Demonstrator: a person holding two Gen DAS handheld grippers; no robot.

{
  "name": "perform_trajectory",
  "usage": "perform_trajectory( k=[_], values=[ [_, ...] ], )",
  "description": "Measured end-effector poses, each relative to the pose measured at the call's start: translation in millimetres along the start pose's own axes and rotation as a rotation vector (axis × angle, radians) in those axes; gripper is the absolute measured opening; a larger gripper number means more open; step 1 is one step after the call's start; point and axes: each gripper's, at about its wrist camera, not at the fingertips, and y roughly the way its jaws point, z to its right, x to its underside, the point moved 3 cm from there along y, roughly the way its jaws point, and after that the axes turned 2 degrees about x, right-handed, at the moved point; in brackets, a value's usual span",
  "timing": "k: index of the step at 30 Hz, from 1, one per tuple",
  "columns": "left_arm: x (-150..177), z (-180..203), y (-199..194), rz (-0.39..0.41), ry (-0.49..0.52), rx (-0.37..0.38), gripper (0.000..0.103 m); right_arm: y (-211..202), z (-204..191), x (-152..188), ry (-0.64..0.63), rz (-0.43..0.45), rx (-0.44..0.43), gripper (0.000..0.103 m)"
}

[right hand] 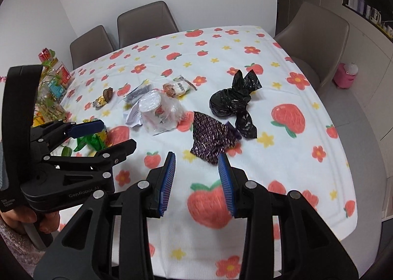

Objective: Collect trash
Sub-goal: 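Move both tools back over the table, then grasp the plastic cup with the left tool while the right tool grasps the purple wrapper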

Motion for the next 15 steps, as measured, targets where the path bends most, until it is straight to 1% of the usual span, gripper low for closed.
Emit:
perform_trajectory(
  k=[2, 3, 5, 10, 15],
  values=[
    [-8, -4, 9, 0.004, -0.005, -0.001, 0.071, 14, 1, -7, -0.004, -0.018, 0.008, 0.036],
    [-11, -5, 13, 0.004, -0.006, -0.003, 0.071, 20, 2, -10, -0.008, -0.025, 0.011, 0.04],
    [-16, -7, 23, 0.004, -0.008, -0.006, 0.071, 35, 4, -14, -0.016, -0.038, 0.018, 0.042],
    [-28, -13, 53, -0.018, -0.008, -0.017, 0.071, 80, 14, -17, -0.034, -0.102, 0.032, 0.042],
    [-39, -19, 80, -0.037, -0.001, -0.036, 0.071, 110, 21, -17, -0.034, -0.15, 0.022, 0.042]
  ],
)
